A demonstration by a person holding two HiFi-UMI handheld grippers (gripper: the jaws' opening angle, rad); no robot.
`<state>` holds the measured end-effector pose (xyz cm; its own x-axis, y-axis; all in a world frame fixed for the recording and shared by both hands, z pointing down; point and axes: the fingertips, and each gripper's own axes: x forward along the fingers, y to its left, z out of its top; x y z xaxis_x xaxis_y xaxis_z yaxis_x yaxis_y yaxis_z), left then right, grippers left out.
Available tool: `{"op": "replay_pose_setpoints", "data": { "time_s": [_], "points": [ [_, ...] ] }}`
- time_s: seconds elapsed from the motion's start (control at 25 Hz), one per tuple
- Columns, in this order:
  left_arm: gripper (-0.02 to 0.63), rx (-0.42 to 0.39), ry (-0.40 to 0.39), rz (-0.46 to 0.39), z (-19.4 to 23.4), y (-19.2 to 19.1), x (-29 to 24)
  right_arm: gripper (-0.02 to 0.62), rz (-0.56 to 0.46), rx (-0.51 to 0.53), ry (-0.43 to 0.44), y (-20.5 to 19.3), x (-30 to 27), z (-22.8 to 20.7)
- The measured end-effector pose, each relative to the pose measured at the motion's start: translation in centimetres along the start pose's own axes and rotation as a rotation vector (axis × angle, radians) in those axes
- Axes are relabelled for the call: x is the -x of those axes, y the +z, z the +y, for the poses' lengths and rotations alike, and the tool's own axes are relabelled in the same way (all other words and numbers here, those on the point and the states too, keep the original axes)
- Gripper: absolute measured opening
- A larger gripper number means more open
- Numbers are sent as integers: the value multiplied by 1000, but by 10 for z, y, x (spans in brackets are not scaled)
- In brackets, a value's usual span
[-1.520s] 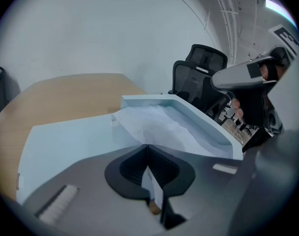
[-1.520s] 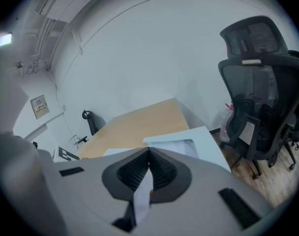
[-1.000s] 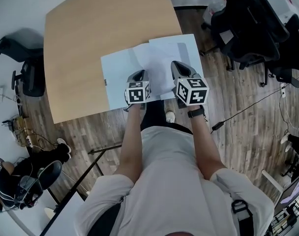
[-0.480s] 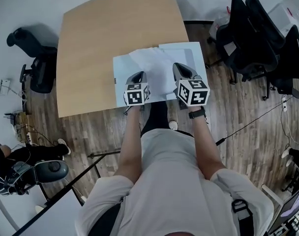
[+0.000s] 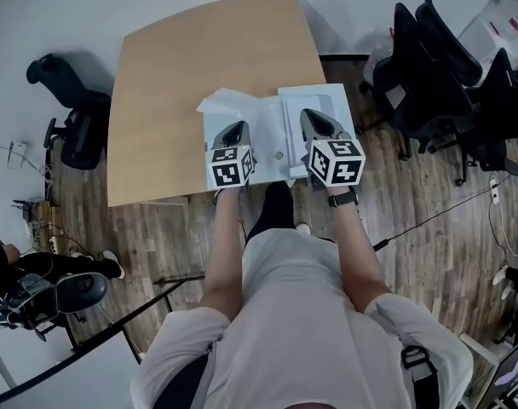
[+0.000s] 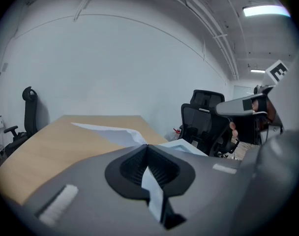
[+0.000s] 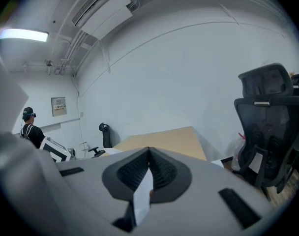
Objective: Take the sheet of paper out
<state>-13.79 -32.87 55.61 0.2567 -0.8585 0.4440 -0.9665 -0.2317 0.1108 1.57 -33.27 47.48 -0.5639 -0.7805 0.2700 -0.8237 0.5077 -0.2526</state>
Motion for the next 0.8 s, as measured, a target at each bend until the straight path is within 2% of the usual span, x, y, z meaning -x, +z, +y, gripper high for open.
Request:
{"op": "replay_pose_setpoints", "data": {
  "time_s": [0.44, 0.64, 0.8],
  "points": [
    [9, -73, -68, -193, -54, 88, 35, 11, -140, 57, -31, 56, 49, 1],
    [9, -113, -84, -325, -81, 140, 66, 11, -241, 141, -59, 102, 81, 8],
    [9, -145, -85, -407, -98, 168, 92, 11, -297, 179, -80, 125, 103, 13]
  ]
}}
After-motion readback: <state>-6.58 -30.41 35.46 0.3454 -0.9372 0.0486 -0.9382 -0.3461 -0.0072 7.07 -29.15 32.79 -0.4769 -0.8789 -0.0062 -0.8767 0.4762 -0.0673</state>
